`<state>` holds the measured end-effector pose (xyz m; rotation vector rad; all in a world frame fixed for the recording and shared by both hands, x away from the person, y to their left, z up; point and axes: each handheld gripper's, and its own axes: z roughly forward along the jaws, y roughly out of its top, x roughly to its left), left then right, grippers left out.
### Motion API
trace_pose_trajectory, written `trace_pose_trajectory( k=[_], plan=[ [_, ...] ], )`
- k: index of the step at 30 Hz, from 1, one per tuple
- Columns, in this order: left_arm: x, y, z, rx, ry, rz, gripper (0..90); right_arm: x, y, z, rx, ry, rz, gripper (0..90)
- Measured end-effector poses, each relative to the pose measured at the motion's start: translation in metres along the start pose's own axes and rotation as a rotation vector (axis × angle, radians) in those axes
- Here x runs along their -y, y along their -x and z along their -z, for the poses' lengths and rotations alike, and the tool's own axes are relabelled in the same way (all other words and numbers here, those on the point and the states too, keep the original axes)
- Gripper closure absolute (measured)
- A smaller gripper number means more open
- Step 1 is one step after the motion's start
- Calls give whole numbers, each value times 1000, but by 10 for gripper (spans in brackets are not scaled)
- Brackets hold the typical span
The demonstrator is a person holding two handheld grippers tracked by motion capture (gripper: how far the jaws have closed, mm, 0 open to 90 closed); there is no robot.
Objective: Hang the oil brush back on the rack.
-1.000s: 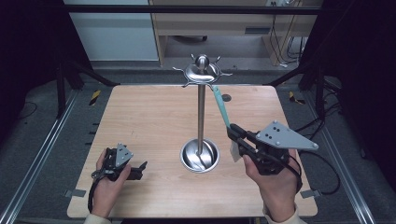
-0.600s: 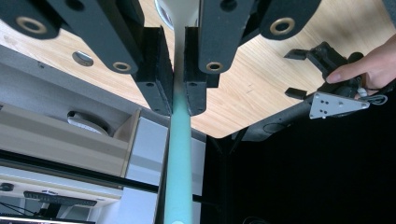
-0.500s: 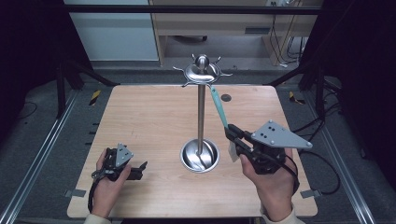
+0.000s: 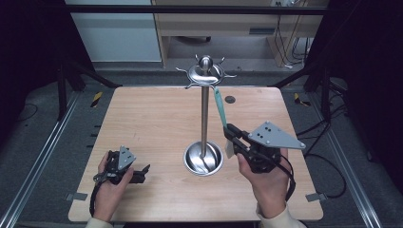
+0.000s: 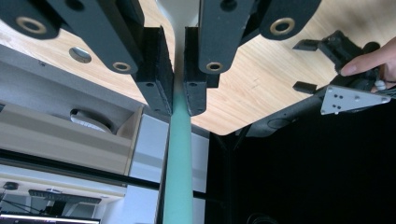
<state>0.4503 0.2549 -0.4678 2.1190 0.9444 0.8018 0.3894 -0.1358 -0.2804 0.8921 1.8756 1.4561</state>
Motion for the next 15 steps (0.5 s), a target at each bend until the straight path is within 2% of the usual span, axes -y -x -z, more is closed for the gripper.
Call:
trace_pose_trajectory(
  k=[6, 15],
  plan=[
    [0, 0, 0, 0, -2, -2, 28, 4, -1, -7, 1, 26, -8, 828],
    [0, 0, 0, 2, -2, -2, 29, 6, -1, -10, -5, 34, -12, 828]
  ],
)
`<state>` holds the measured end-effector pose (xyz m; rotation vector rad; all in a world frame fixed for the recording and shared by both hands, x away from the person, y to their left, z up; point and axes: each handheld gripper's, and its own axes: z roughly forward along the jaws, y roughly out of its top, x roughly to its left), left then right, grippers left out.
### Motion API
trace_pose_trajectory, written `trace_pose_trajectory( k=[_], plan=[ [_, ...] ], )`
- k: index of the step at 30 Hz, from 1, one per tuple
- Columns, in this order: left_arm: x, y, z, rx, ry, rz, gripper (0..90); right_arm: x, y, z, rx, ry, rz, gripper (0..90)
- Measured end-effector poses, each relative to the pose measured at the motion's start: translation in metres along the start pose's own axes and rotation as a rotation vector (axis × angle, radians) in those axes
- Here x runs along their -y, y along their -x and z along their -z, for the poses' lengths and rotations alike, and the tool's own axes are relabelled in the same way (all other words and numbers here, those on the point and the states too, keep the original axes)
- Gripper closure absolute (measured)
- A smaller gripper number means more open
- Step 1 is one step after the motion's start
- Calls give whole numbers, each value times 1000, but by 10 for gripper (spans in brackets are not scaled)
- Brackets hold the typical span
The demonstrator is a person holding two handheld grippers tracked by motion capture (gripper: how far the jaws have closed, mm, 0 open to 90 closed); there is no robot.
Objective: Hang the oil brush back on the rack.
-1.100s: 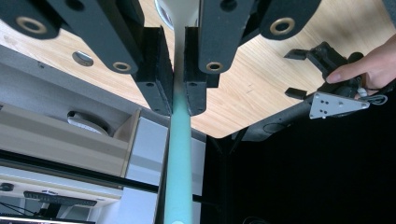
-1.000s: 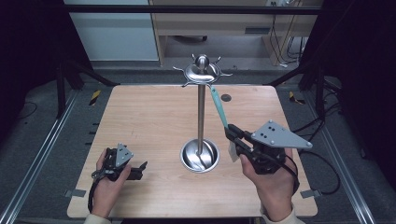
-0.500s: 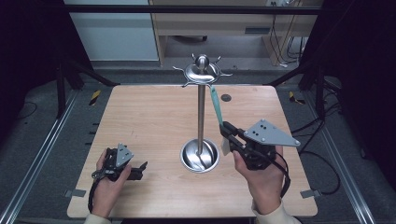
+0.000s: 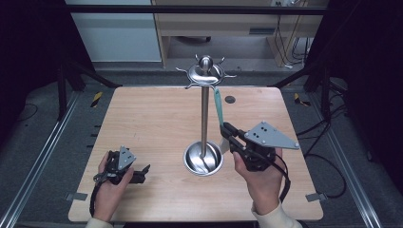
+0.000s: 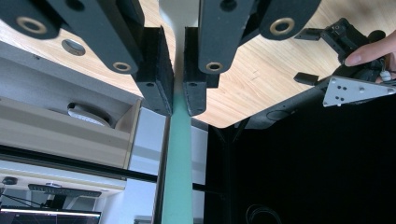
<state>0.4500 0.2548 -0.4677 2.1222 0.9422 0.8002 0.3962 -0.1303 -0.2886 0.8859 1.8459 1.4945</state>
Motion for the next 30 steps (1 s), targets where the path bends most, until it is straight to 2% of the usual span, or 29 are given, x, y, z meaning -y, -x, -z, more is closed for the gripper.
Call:
trace_pose_trajectory(
  k=[23, 26, 30],
  plan=[
    [0, 0, 0, 1, 0, 0, 28, 1, -1, -5, -11, 7, -11, 828],
    [0, 1, 0, 1, 0, 0, 28, 1, 0, -5, -19, 1, -9, 877],
    [0, 0, 0, 1, 0, -1, 29, 2, 0, -7, -23, -6, -5, 863]
  ],
)
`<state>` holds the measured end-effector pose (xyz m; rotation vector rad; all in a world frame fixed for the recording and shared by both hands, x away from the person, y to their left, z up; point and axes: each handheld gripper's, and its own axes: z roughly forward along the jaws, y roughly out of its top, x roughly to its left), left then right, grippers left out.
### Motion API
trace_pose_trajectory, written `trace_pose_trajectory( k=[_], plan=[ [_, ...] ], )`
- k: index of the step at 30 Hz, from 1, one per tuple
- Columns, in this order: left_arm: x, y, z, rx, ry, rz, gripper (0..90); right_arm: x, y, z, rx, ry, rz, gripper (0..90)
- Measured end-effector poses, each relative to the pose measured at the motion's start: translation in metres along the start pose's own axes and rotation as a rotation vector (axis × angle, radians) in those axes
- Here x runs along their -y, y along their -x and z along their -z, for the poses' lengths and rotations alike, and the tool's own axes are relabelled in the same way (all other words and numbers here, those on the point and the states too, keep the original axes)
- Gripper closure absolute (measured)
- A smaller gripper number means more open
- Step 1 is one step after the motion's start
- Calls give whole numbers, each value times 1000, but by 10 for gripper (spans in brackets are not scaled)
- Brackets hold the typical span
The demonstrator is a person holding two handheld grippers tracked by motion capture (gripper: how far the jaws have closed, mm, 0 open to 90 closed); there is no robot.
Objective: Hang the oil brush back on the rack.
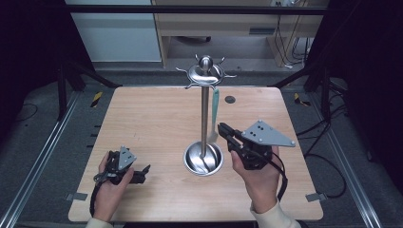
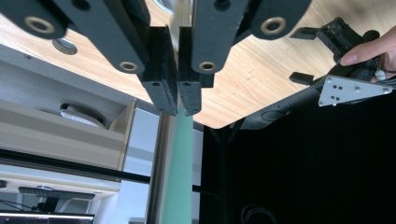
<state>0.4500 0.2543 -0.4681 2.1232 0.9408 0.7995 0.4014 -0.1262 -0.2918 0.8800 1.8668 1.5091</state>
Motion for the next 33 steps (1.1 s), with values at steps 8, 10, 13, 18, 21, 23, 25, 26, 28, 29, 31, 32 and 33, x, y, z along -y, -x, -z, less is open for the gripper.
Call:
trace_pose_trajectory(
  k=[8, 10, 13, 18, 21, 23, 25, 26, 28, 29, 31, 32, 33],
  plan=[
    [0, 0, 0, 0, 1, 1, 28, -7, 0, 10, 39, 15, 20, 816],
    [0, 0, 0, 1, 1, 1, 29, -11, 2, 14, 56, 21, 29, 785],
    [0, 0, 0, 0, 0, 0, 29, -15, 5, 21, 86, 31, 41, 727],
    [0, 0, 0, 1, 0, -1, 28, -18, 12, 24, 117, 13, 44, 598],
    [0, 0, 0, 1, -1, -2, 28, -17, 16, 23, 128, 2, 41, 545],
    [0, 0, 0, 1, 0, -1, 28, -14, 22, 20, 146, -30, 34, 497],
    [0, 0, 0, 2, 0, -1, 28, -12, 26, 18, 154, -41, 23, 468],
    [0, 0, 0, 2, -1, -2, 28, -11, 28, 18, 159, -48, 23, 450],
    [0, 0, 0, 3, -2, -2, 28, -11, 31, 17, 168, -57, 19, 420],
    [0, 0, 0, 3, -2, -2, 28, -10, 33, 17, 173, -59, 15, 408],
    [0, 0, 0, 4, -5, -5, 28, -10, 35, 18, 180, -58, 10, 391],
    [0, 0, 0, 3, -4, -4, 28, -9, 36, 18, 187, -61, 0, 373],
    [0, 0, 0, 3, -5, -5, 28, -9, 40, 18, 200, -69, -9, 345]
  ],
)
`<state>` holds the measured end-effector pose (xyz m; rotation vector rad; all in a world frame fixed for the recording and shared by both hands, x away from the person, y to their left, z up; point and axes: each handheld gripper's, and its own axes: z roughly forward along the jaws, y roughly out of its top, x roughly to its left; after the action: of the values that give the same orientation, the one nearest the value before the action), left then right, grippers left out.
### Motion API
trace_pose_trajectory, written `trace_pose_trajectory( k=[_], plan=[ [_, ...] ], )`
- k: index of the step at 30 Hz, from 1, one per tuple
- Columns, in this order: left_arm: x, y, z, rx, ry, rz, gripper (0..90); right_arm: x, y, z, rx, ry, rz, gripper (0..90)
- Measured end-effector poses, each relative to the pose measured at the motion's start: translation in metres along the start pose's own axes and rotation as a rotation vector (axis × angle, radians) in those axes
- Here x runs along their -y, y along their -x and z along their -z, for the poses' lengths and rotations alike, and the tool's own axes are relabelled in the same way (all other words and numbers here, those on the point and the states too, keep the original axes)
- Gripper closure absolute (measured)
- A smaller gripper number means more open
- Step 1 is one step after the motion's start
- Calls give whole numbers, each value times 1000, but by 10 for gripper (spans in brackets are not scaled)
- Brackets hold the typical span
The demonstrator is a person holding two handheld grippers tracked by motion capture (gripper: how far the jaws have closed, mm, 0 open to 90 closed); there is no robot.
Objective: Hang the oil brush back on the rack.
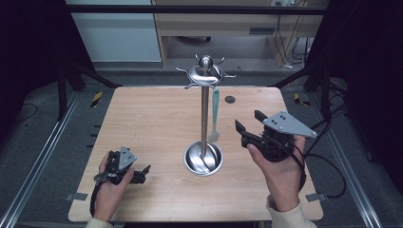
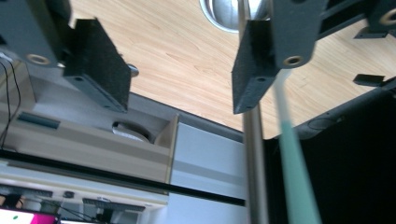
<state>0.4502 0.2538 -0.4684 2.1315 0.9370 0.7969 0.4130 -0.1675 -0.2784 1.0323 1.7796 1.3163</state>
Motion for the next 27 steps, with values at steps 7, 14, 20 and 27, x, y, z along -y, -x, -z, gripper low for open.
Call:
trace_pose_trajectory(
  k=[7, 14, 20, 27],
  plan=[
    [0, 0, 0, 2, -2, -2, 28, 5, 13, -4, 55, -33, 9, 198],
    [0, -1, 1, -3, 7, 9, 26, 12, 30, -8, 64, -60, 10, 95],
    [-1, 1, 0, 1, 4, 3, 25, 19, 45, -8, 77, -63, 10, 72],
    [0, 0, 0, 1, 2, 3, 26, 28, 59, -10, 86, -83, -14, 73]
  ],
)
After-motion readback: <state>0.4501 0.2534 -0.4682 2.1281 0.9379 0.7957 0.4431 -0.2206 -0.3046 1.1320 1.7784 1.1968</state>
